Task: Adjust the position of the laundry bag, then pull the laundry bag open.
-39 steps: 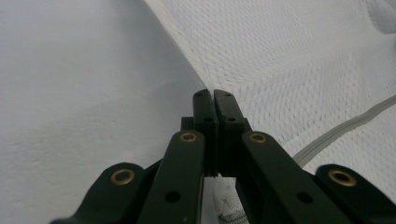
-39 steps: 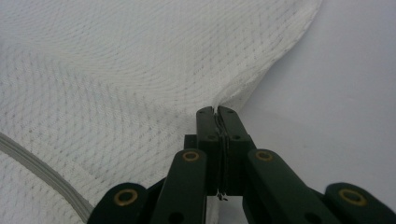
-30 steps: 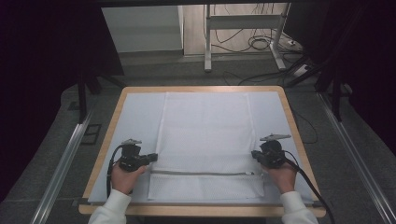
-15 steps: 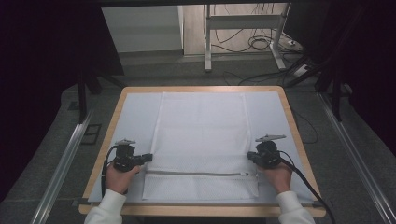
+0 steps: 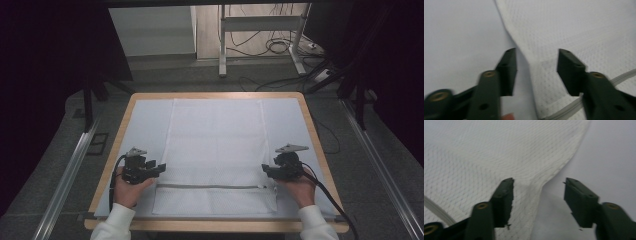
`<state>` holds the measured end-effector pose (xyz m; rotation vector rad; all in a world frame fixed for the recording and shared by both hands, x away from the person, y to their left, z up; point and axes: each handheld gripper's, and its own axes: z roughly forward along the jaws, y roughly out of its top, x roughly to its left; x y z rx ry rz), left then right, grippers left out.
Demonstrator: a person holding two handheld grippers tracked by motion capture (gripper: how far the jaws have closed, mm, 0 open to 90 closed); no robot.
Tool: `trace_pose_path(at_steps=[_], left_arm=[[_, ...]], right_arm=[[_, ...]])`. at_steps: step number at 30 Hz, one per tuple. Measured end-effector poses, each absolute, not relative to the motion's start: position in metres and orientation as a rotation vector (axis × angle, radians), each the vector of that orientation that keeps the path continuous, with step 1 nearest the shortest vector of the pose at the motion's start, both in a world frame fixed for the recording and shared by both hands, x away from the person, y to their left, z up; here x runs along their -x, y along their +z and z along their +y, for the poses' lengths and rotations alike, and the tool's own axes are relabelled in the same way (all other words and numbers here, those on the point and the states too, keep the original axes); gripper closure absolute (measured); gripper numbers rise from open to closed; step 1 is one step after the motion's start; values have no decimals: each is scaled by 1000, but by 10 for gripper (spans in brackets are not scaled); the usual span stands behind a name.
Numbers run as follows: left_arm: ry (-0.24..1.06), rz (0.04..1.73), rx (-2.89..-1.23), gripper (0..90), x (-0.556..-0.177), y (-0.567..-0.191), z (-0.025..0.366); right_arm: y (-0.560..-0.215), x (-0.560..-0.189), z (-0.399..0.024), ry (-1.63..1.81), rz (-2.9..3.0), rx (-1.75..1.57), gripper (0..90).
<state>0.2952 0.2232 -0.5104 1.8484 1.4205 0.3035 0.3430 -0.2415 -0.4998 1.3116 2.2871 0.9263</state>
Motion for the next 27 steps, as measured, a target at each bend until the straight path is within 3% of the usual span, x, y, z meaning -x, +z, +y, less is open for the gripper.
trace_pose_path(at_steps=[2, 5, 27], left_arm=[[300, 1387, -1842, 385, -293, -504, 219], [284, 1340, -1824, 354, -288, -495, 209], [185, 1157, -1933, 360, -280, -475, 125]], right_arm=[[-499, -342, -242, 932, 2277, -1308, 341], [-494, -334, -246, 935, 2232, -1298, 240], [-489, -315, -276, 1067, 2186, -1355, 233]])
